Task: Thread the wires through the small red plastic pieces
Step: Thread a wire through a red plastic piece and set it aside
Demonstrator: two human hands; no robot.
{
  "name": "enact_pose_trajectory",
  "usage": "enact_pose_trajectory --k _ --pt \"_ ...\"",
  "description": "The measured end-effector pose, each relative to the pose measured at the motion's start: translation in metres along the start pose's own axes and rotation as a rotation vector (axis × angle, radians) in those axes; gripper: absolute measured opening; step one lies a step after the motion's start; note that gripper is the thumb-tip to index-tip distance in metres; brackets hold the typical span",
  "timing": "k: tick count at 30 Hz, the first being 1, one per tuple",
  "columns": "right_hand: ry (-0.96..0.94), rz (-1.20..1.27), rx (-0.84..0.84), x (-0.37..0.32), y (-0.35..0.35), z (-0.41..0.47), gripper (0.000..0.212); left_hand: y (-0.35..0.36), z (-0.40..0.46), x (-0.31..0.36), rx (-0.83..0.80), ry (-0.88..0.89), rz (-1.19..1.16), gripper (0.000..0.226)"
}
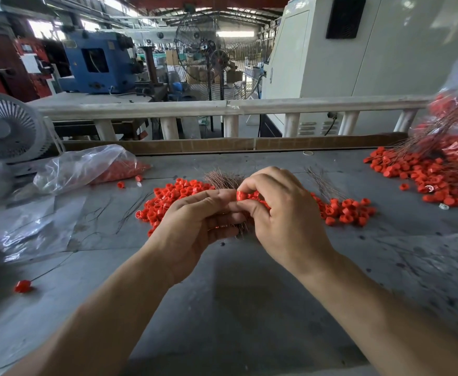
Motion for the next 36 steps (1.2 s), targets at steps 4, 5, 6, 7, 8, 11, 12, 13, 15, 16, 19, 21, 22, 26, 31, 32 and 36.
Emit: enact_pose_trajectory --k 4,5,6,7,8,11,12,13,15,16,19,21,22,26,31,32,36 --pt "-0.008 0.019 0.012 0.001 -0.003 0.001 0.010 0.002 -0.001 0.000 -0.009 -0.008 0.031 0.043" --pt "-0.013 0.023 0.014 0.001 -0.003 0.002 0.011 0.003 -0.001 0.000 -0.018 -0.010 0.041 0.040" --pt "-0.020 0.026 0.018 0.000 -0.004 0.002 0.011 0.005 -0.001 0.000 -0.029 -0.010 0.052 0.037" --pt "-0.029 0.028 0.025 -0.001 -0.005 0.002 0.012 0.007 -0.001 0.000 -0.040 -0.008 0.061 0.035" --pt "-0.037 0.028 0.032 -0.003 -0.006 0.002 0.012 0.008 -0.001 0.001 -0.050 -0.003 0.065 0.032" --pt "-0.070 0.027 0.033 -0.006 -0.006 0.002 0.008 0.009 -0.001 0.004 -0.072 0.015 0.050 0.029" --pt "-0.082 0.025 0.025 -0.007 -0.005 0.003 0.006 0.009 -0.001 0.005 -0.072 0.023 0.044 0.028" --pt "-0.088 0.021 0.018 -0.007 -0.005 0.003 0.004 0.008 -0.001 0.005 -0.066 0.031 0.042 0.028" --pt "-0.073 0.013 0.024 -0.006 -0.006 0.003 0.006 0.004 -0.001 0.006 -0.036 0.039 0.044 0.030" --pt "-0.060 0.007 0.022 -0.005 -0.006 0.003 0.008 0.002 -0.002 0.006 -0.021 0.042 0.041 0.033" --pt "-0.042 0.001 -0.045 -0.006 0.002 0.001 0.013 -0.003 -0.002 0.007 0.021 0.063 0.035 0.041" --pt "-0.036 0.029 -0.092 -0.004 0.007 0.001 0.018 -0.008 -0.002 0.008 0.054 0.083 0.057 0.037" --pt "-0.031 0.046 -0.110 -0.003 0.008 0.001 0.020 -0.009 -0.002 0.009 0.068 0.092 0.071 0.034" --pt "-0.013 0.106 -0.123 0.003 0.010 0.002 0.020 -0.010 -0.002 0.008 0.072 0.095 0.075 0.026" --pt "-0.001 0.193 -0.072 0.005 0.010 0.001 0.020 -0.008 -0.003 0.008 0.065 0.094 0.053 0.044" --pt "0.010 0.226 -0.066 0.007 0.010 0.001 0.022 -0.008 -0.003 0.009 0.070 0.099 0.050 0.044" --pt "0.042 0.339 -0.053 0.013 0.012 0.000 0.026 -0.013 -0.003 0.012 0.097 0.124 0.061 0.034"
Point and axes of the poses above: each hand's wrist, its own z-axis towards the middle knuckle, its own y-axis out of the palm, x = y × z, the point moved 10 cm from there along z, towards the middle knuckle, and after that the axes turned 8 degrees about -x, right-handed, at the moved point
